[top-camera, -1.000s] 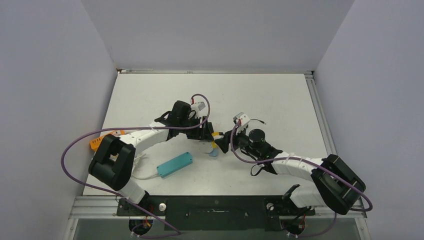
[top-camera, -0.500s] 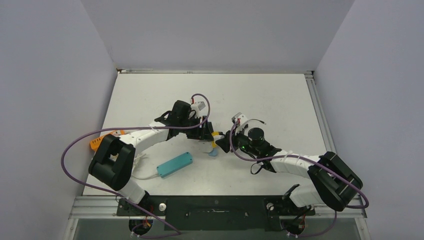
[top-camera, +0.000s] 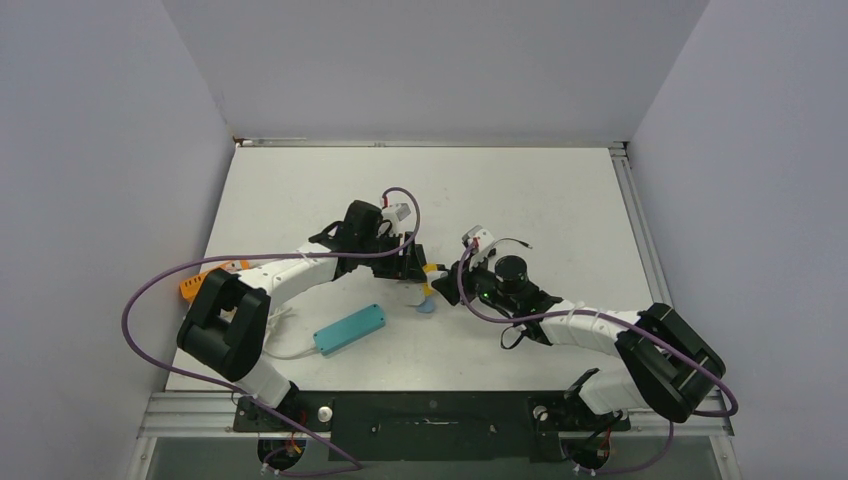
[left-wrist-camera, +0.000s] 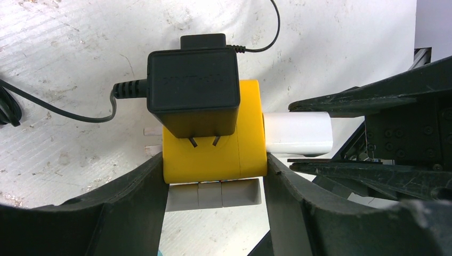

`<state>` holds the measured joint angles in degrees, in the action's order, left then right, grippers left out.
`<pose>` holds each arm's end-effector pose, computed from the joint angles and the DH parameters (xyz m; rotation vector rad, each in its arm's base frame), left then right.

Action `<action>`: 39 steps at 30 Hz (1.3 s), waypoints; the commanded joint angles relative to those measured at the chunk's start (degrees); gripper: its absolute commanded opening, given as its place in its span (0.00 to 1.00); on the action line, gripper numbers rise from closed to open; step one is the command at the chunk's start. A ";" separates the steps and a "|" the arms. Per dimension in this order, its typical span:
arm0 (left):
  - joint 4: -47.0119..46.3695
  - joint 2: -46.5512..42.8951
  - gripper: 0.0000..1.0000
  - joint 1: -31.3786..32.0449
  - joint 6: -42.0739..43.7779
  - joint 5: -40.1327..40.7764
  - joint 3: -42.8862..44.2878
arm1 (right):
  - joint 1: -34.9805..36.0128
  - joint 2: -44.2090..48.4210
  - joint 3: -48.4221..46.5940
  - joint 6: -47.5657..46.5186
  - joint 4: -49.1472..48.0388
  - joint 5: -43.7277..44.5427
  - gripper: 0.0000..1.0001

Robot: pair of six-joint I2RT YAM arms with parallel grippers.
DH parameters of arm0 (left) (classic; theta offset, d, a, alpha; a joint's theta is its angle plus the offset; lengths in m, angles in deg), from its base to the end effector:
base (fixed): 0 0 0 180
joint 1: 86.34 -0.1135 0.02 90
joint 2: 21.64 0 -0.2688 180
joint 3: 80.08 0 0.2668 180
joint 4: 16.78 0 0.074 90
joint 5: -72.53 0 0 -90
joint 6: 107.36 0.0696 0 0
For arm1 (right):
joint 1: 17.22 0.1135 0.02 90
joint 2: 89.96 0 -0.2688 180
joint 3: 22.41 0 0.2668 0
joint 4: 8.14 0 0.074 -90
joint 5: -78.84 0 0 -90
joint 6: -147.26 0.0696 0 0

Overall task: Pull the plug off the socket
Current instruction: Remove the plug from the socket.

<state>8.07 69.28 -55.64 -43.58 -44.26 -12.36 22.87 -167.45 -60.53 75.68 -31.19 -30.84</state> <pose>0.2940 -0.2110 0.1759 0.3303 2.5240 -0.9938 0.2159 0.2124 0.1675 -0.6157 1.8685 1.0095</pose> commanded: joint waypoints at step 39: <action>2.46 0.77 0.00 -0.02 2.64 5.95 3.05 | 5.82 2.17 -1.82 -3.87 -0.32 11.97 0.16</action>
<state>10.15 69.30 -55.79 -43.23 -41.83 -11.23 23.66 -169.83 -62.56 76.94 -30.52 -28.50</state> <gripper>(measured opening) 0.558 0.340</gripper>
